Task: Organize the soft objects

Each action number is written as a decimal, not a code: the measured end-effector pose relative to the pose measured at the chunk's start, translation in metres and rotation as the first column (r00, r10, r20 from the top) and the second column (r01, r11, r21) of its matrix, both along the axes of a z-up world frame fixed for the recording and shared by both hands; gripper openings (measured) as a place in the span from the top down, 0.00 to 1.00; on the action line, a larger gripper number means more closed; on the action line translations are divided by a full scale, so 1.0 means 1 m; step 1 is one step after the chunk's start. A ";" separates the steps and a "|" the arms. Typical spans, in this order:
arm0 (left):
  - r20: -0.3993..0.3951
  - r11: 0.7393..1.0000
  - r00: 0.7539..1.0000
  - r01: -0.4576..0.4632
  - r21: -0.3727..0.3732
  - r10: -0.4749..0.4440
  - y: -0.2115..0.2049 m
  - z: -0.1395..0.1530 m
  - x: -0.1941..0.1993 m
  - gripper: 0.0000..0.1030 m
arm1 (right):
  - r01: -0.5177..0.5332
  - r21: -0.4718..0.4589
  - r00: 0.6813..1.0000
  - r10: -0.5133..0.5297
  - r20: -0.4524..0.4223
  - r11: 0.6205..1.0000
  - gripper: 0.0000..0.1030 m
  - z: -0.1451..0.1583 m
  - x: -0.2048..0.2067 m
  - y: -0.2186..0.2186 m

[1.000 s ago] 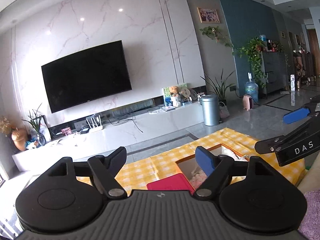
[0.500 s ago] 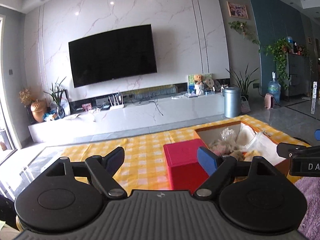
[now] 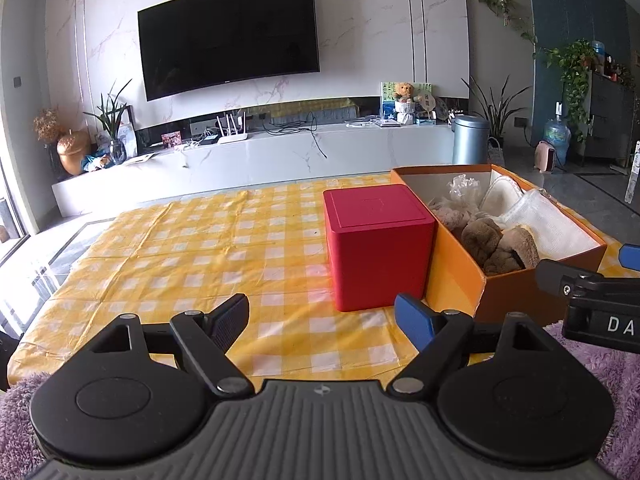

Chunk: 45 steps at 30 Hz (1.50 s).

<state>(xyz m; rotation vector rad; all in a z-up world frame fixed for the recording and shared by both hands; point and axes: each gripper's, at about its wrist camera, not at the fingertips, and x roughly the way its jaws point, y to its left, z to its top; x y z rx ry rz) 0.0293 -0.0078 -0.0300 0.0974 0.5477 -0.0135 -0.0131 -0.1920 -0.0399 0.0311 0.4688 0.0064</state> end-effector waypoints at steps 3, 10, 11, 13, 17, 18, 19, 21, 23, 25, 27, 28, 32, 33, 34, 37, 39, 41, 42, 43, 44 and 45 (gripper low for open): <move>-0.009 1.000 1.000 0.003 0.005 -0.003 0.000 -0.002 0.000 0.06 | 0.009 0.007 1.000 -0.009 -0.003 1.000 0.04 -0.002 0.001 -0.001; -0.016 1.000 1.000 0.011 0.003 -0.011 0.001 -0.003 0.000 0.06 | 0.004 -0.004 1.000 -0.004 0.001 1.000 0.04 -0.002 0.001 0.001; -0.015 1.000 1.000 0.011 0.002 -0.011 0.001 -0.003 -0.001 0.06 | 0.004 -0.004 1.000 -0.004 0.003 1.000 0.04 -0.002 0.000 0.001; -0.010 1.000 1.000 0.011 0.003 -0.011 0.001 -0.002 -0.001 0.06 | 0.004 -0.003 1.000 -0.004 0.005 1.000 0.04 -0.001 0.000 0.001; -0.006 1.000 1.000 0.012 0.006 -0.012 0.001 0.001 -0.003 0.06 | 0.004 -0.005 1.000 -0.004 0.006 1.000 0.04 -0.001 -0.001 0.001; -0.005 1.000 1.000 0.011 0.007 -0.011 0.000 0.001 -0.003 0.06 | 0.005 -0.006 1.000 -0.005 0.008 1.000 0.04 -0.001 -0.001 0.001; -0.005 1.000 1.000 0.011 0.007 -0.011 0.000 0.001 -0.004 0.06 | 0.004 -0.007 1.000 -0.004 0.010 1.000 0.04 -0.001 -0.001 0.000; -0.006 1.000 1.000 0.011 0.007 -0.011 0.001 0.002 -0.003 0.06 | 0.004 -0.009 1.000 -0.004 0.014 1.000 0.04 -0.001 -0.002 0.000; -0.005 1.000 1.000 0.010 0.008 -0.010 0.001 0.002 -0.003 0.06 | 0.004 -0.009 1.000 -0.004 0.015 1.000 0.04 -0.001 -0.002 0.000; -0.006 1.000 1.000 0.009 0.009 -0.009 0.001 0.002 -0.003 0.06 | 0.003 -0.009 1.000 -0.003 0.015 1.000 0.04 -0.001 -0.002 0.000; -0.008 1.000 1.000 0.007 0.009 -0.007 0.001 0.003 -0.003 0.06 | 0.004 -0.010 1.000 -0.004 0.015 1.000 0.04 -0.001 -0.002 0.000; -0.010 1.000 1.000 0.006 0.009 -0.006 0.000 0.003 -0.003 0.06 | 0.004 -0.009 1.000 -0.003 0.015 1.000 0.04 -0.001 -0.002 0.000; -0.014 1.000 1.000 0.004 0.010 -0.003 0.001 0.002 -0.003 0.06 | 0.002 -0.009 1.000 -0.002 0.013 1.000 0.04 -0.001 -0.002 0.000; -0.015 1.000 1.000 0.004 0.011 -0.003 0.001 0.002 -0.003 0.06 | 0.002 -0.010 1.000 -0.002 0.013 1.000 0.04 -0.001 -0.002 0.000; -0.016 1.000 1.000 0.004 0.012 -0.003 0.001 0.002 -0.002 0.06 | 0.002 -0.009 1.000 -0.001 0.014 1.000 0.04 -0.001 -0.002 0.000; -0.022 1.000 1.000 0.003 0.015 -0.003 0.000 0.000 -0.002 0.06 | 0.001 -0.009 1.000 -0.001 0.013 1.000 0.04 0.000 -0.002 0.000; -0.026 1.000 1.000 0.002 0.017 -0.002 -0.001 -0.001 -0.001 0.06 | 0.001 -0.009 1.000 0.000 0.013 1.000 0.04 0.000 -0.002 0.000; -0.028 1.000 1.000 0.001 0.020 -0.001 -0.001 -0.002 -0.001 0.06 | 0.001 -0.009 1.000 -0.001 0.012 1.000 0.04 -0.001 -0.002 0.000; -0.028 1.000 1.000 0.001 0.020 -0.001 -0.001 -0.002 -0.001 0.06 | 0.001 -0.009 1.000 -0.001 0.011 1.000 0.04 -0.001 -0.002 0.000; -0.028 1.000 1.000 0.002 0.020 -0.001 -0.001 -0.002 -0.001 0.06 | 0.002 -0.009 1.000 -0.002 0.011 1.000 0.04 -0.001 -0.002 0.000; -0.028 1.000 1.000 0.001 0.020 -0.001 -0.001 -0.002 -0.002 0.06 | 0.002 -0.008 1.000 -0.002 0.011 1.000 0.04 -0.001 -0.002 -0.001; -0.028 1.000 1.000 0.001 0.020 -0.001 -0.001 -0.002 -0.002 0.06 | 0.002 -0.008 1.000 -0.002 0.011 1.000 0.04 -0.001 -0.002 -0.001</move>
